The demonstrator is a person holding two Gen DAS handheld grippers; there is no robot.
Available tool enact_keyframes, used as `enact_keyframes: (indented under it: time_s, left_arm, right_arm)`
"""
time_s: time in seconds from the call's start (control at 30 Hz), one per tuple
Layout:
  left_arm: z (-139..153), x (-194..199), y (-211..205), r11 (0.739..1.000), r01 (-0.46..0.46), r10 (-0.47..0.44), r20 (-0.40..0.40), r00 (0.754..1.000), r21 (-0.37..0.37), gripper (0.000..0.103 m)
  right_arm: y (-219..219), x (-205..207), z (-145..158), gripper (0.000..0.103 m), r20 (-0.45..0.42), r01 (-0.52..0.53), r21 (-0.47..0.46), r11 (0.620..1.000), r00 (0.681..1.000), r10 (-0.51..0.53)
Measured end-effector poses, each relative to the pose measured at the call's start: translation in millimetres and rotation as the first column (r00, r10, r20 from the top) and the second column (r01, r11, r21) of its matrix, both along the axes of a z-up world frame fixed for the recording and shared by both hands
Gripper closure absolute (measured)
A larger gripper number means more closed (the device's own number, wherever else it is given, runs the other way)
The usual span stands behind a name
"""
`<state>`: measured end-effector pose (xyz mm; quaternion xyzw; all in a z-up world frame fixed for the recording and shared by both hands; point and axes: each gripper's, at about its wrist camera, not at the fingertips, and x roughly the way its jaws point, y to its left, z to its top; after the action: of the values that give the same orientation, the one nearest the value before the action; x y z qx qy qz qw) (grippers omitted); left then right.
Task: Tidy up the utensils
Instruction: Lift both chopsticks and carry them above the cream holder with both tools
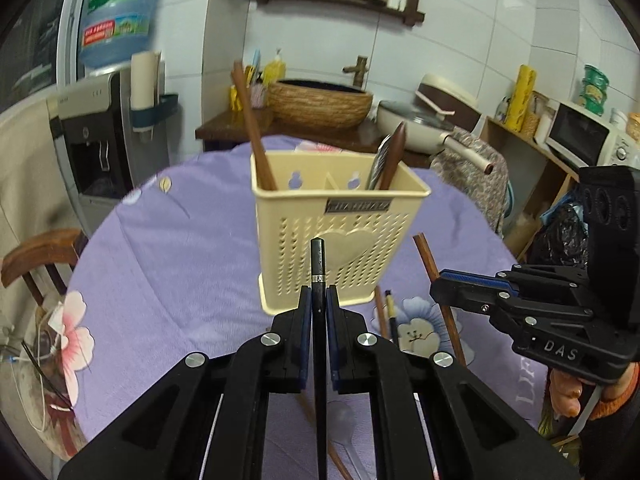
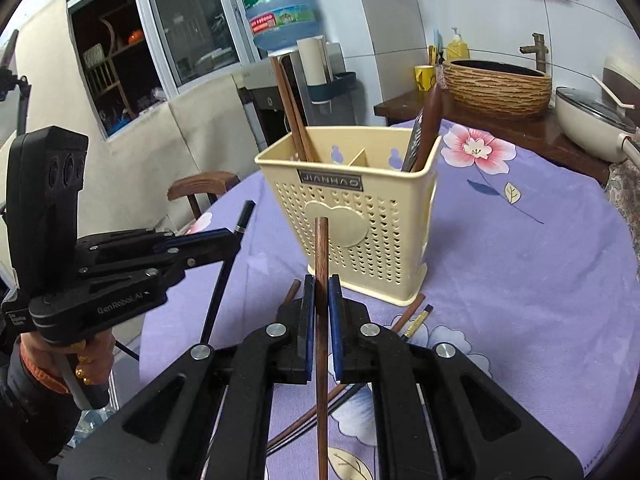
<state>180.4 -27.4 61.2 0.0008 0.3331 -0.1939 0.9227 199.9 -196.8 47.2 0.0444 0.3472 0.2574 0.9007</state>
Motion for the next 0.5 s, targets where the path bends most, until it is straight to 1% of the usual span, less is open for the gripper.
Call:
enact_keyframes:
  time_s: [0.1, 0.2, 0.5]
  left_arm:
    - [13.4, -6.5, -0.8, 1.000, 0.015, -0.016, 0.034, 0.999, 0.003, 0.096]
    - [24.3, -16.4, -0.5, 1.000, 0.023, -0.023, 0.061, 0.998, 0.009, 0.096]
    - [43.8, -26.1, 10.7, 0.999, 0.038, -0.036, 0.076, 0.996, -0.019, 0.096]
  right_arm:
    - [-9.1, -10.0, 11.9, 0.096, 0.018, -0.007, 0.016, 1.000, 1.000, 0.007]
    - [-13.6, -20.5, 22.2, 0.096, 0.042, -0.014, 0.012, 1.000, 0.999, 0.014]
    - [-21.2, -50.8, 53.1, 0.096, 0.114, -0.039, 0.004, 0.999, 0.993, 0.039]
